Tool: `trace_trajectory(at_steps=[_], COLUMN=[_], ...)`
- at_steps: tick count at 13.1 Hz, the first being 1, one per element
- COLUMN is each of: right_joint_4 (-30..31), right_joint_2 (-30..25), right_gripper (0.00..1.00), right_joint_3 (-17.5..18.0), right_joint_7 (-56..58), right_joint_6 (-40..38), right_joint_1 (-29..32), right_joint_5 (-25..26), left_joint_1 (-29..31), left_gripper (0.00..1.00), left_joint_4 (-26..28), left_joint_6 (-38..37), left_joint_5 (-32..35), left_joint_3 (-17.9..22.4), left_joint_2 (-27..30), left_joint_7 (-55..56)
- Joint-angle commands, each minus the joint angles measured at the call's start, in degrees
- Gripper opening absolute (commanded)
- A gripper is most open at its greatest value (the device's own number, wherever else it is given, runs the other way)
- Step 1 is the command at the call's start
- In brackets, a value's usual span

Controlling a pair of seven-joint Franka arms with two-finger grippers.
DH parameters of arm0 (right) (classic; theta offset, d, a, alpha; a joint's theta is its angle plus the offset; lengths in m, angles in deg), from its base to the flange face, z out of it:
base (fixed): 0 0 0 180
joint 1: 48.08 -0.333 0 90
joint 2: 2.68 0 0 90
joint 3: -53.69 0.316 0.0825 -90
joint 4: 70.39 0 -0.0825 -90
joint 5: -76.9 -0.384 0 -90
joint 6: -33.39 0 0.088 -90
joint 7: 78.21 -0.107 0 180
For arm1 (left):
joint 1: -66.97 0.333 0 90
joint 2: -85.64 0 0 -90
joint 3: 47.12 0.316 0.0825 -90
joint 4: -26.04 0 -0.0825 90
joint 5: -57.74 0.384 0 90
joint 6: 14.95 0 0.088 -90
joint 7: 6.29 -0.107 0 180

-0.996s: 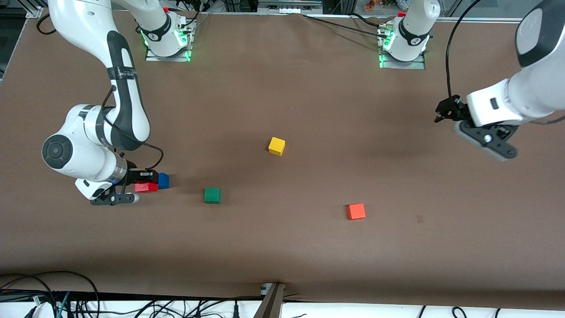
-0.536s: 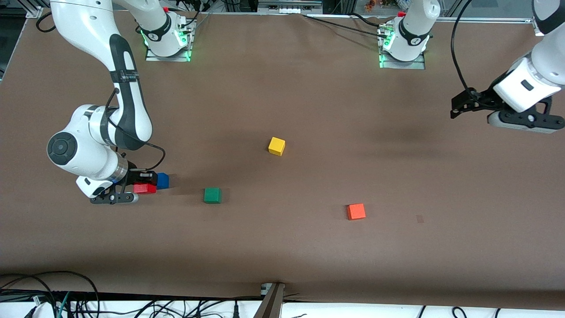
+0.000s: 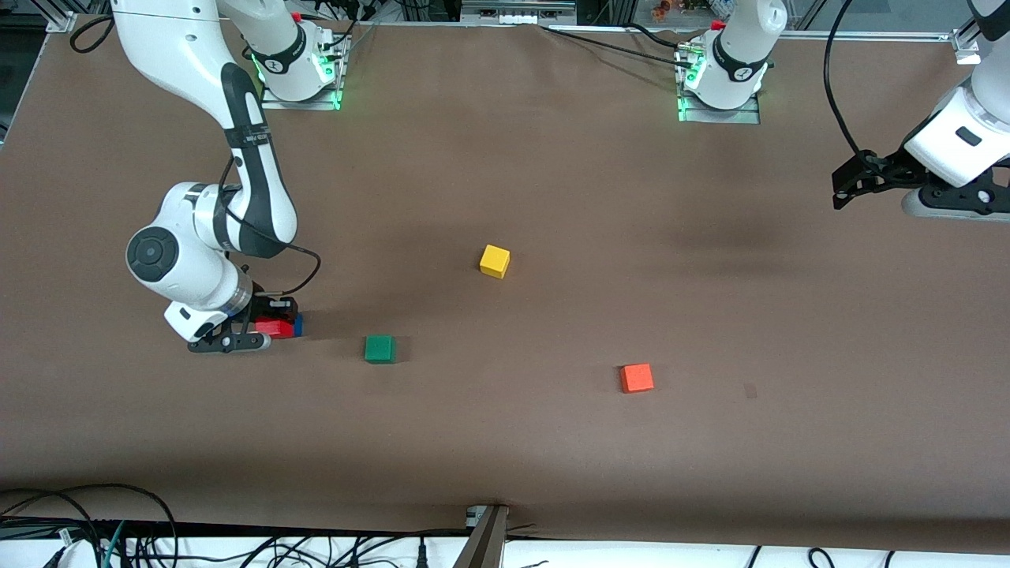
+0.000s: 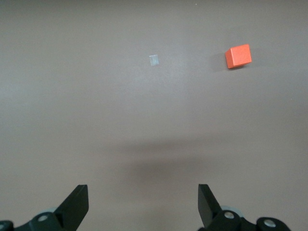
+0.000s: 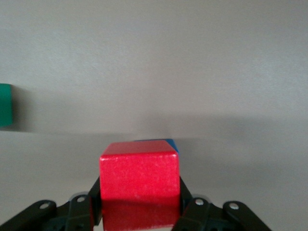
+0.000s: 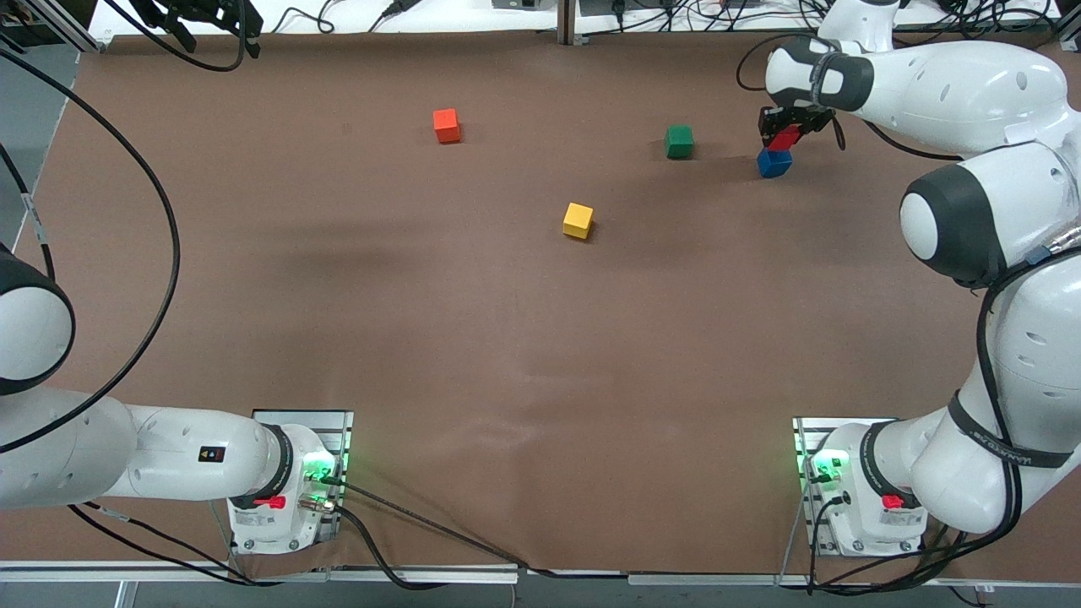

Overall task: Pass red block to right arm, stack on blue
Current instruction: 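Lower the red cube onto the blue cube with the right gripper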

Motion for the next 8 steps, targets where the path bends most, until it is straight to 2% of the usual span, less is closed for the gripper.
trace_trajectory(at_steps=[1, 3, 8], right_joint_4=[6.0, 6.6, 11.0], right_joint_2=[-5.2, -5.3, -5.6], right_gripper=[0.04, 0.04, 0.04], right_joint_3=[-0.5, -0.5, -0.4], right_joint_7=[0.7, 0.9, 3.0], right_joint_6=[3.1, 3.3, 10.3], right_joint_1=[-0.8, -0.8, -1.3], right_joint_5=[2.4, 2.4, 2.4], left_joint_1=[0.9, 0.9, 0.8], left_gripper=[1.0, 1.0, 1.0], left_joint_4=[-1.1, -1.2, -1.9], left_joint_6=[-1.4, -1.3, -1.3], left_joint_5=[1.6, 1.6, 1.6], left_joint_3=[-1.0, -0.9, -0.7], left_joint_2=[0.5, 0.2, -0.1], left_joint_7=[0.8, 0.8, 0.5])
